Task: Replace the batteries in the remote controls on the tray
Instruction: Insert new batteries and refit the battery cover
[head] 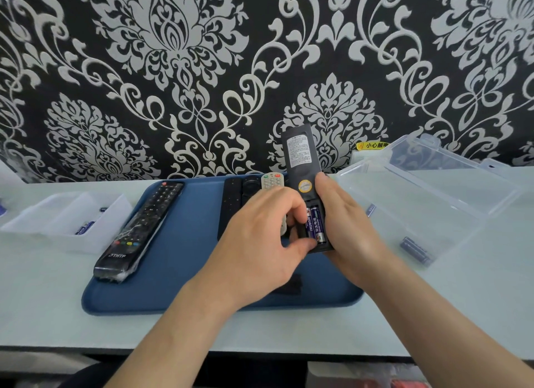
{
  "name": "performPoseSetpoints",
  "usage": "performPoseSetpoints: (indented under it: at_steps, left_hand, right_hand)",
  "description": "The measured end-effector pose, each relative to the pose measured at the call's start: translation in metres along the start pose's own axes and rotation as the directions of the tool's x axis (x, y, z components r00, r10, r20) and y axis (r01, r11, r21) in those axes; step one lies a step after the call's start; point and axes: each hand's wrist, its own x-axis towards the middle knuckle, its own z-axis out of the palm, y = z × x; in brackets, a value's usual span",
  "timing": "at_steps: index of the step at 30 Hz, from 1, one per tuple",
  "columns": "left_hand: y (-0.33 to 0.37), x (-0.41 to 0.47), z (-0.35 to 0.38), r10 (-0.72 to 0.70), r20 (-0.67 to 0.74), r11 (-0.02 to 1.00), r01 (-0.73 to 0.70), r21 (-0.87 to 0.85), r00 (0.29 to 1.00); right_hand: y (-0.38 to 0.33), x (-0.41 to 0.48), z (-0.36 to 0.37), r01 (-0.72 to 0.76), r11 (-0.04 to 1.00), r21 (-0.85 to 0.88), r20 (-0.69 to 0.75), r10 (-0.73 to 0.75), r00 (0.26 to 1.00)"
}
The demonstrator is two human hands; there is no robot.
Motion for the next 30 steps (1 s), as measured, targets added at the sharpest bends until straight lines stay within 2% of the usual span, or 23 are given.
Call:
performPoseSetpoints:
  at_steps: [8, 13, 17, 22, 25, 27, 29, 30]
  left_hand:
    - [0.004, 0.003, 0.002, -0.032, -0.034, 0.999, 0.032, 0.003, 0.999]
    - [0.007, 0.006, -0.002, -0.081, 0.013, 0.997, 0.08, 0.015, 0.997]
    - [0.009, 0.009, -0.004, -0.135, 0.033, 0.987, 0.137, -0.077, 0.99]
    - [0.014, 0.01, -0.004, -0.113, -0.015, 0.984, 0.11, -0.142, 0.993]
    - [0.014, 0.008, -0.001, -0.127, -0.023, 0.961, 0.117, -0.252, 0.992]
    - [0.015, 0.009, -0.001, -0.175, -0.034, 0.894, 0.145, -0.424, 0.984]
    - [0.014, 0.01, -0.003, -0.229, -0.057, 0.789, 0.151, -0.595, 0.972]
    - [0.012, 0.012, -0.006, -0.244, -0.083, 0.753, 0.134, -0.644, 0.966]
  right_hand:
    - [0.0, 0.002, 0.004, 0.041, 0.997, -0.062, -0.026, -0.043, 0.999]
    - [-0.001, -0.001, 0.007, 0.05, 0.994, -0.096, -0.026, -0.053, 0.998]
    - [-0.001, -0.002, 0.009, 0.069, 0.992, -0.104, -0.033, -0.073, 0.997]
    - [-0.005, -0.006, 0.012, 0.052, 0.997, -0.053, -0.012, -0.053, 0.999]
    - [-0.009, -0.007, 0.012, -0.003, 1.0, 0.023, 0.011, 0.003, 1.0]
    - [-0.014, -0.007, 0.011, -0.103, 0.988, 0.112, 0.068, 0.096, 0.993]
    - [-0.021, -0.006, 0.005, -0.17, 0.982, 0.082, 0.141, 0.158, 0.977]
    - [-0.025, -0.006, 0.002, -0.174, 0.985, 0.01, 0.167, 0.17, 0.971]
